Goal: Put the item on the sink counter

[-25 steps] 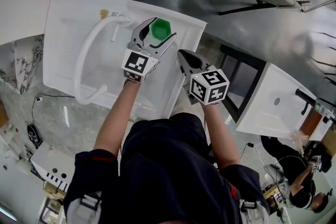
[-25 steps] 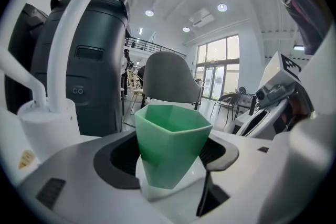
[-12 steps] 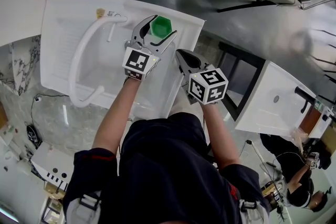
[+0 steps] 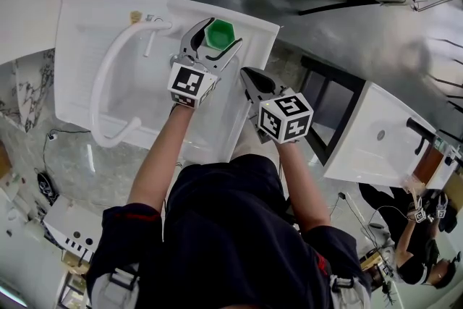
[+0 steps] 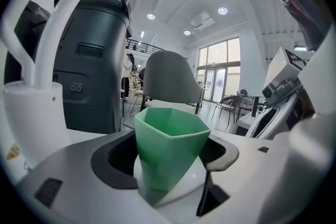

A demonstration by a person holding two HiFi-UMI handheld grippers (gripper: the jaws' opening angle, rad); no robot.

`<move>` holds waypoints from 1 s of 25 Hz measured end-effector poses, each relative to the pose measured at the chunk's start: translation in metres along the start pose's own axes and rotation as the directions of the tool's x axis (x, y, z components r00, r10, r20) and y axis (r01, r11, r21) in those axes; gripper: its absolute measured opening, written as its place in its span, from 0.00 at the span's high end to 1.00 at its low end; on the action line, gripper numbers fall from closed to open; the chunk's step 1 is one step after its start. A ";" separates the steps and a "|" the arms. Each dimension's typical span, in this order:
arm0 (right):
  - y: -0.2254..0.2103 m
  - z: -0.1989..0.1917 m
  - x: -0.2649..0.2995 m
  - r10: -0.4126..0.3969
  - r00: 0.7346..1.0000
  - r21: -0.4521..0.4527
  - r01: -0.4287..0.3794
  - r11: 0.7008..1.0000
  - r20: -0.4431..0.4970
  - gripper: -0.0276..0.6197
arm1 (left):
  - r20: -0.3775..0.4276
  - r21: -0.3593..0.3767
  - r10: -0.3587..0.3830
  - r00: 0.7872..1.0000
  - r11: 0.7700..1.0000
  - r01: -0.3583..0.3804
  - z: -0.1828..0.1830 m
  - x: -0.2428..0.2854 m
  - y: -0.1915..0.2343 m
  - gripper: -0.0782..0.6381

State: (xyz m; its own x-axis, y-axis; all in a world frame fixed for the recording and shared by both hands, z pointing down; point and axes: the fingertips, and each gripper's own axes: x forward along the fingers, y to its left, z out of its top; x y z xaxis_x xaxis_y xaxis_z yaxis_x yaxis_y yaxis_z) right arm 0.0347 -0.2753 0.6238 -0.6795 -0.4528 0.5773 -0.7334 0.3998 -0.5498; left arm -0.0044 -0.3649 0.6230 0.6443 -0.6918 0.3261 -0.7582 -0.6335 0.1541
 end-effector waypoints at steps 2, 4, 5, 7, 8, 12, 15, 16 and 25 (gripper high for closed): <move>-0.001 -0.001 0.000 -0.001 1.000 0.002 0.001 1.000 -0.002 0.90 | -0.005 0.001 -0.001 1.000 1.000 0.001 -0.001 0.000 0.000 0.43; -0.002 -0.002 -0.001 -0.001 1.000 0.003 0.001 1.000 -0.004 0.90 | -0.008 -0.002 0.000 1.000 1.000 0.000 -0.003 0.000 -0.001 0.43; -0.002 -0.002 -0.001 -0.002 1.000 0.004 0.002 1.000 -0.005 0.90 | -0.009 -0.003 0.001 1.000 1.000 -0.001 -0.003 0.000 -0.001 0.42; -0.003 -0.002 -0.002 -0.002 1.000 0.003 0.002 1.000 -0.005 0.90 | -0.006 -0.005 0.007 1.000 1.000 -0.007 -0.003 -0.001 -0.001 0.39; -0.003 -0.002 -0.002 -0.002 1.000 0.003 0.002 1.000 -0.005 0.90 | -0.006 -0.006 0.010 1.000 1.000 -0.010 -0.003 -0.001 -0.001 0.38; -0.003 -0.005 -0.002 0.002 1.000 0.006 -0.002 1.000 -0.006 0.90 | -0.013 -0.003 0.016 1.000 1.000 -0.016 -0.005 -0.001 -0.001 0.36; -0.004 -0.006 -0.002 0.004 1.000 0.008 -0.004 1.000 -0.008 0.90 | -0.015 -0.002 0.023 1.000 1.000 -0.023 -0.006 -0.002 -0.001 0.36; -0.004 -0.006 -0.003 0.005 1.000 0.008 -0.005 1.000 -0.008 0.90 | -0.014 -0.001 0.024 1.000 1.000 -0.024 -0.005 -0.002 -0.001 0.36; -0.003 -0.004 -0.006 -0.001 1.000 0.007 0.001 1.000 -0.002 0.90 | -0.006 0.008 0.030 1.000 1.000 -0.030 0.001 -0.007 -0.002 0.36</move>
State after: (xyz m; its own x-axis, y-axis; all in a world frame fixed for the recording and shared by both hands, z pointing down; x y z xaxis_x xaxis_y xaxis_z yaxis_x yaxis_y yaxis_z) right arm 0.0413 -0.2707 0.6246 -0.6791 -0.4512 0.5790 -0.7337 0.3935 -0.5539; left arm -0.0074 -0.3592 0.6196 0.6205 -0.7086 0.3359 -0.7765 -0.6151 0.1368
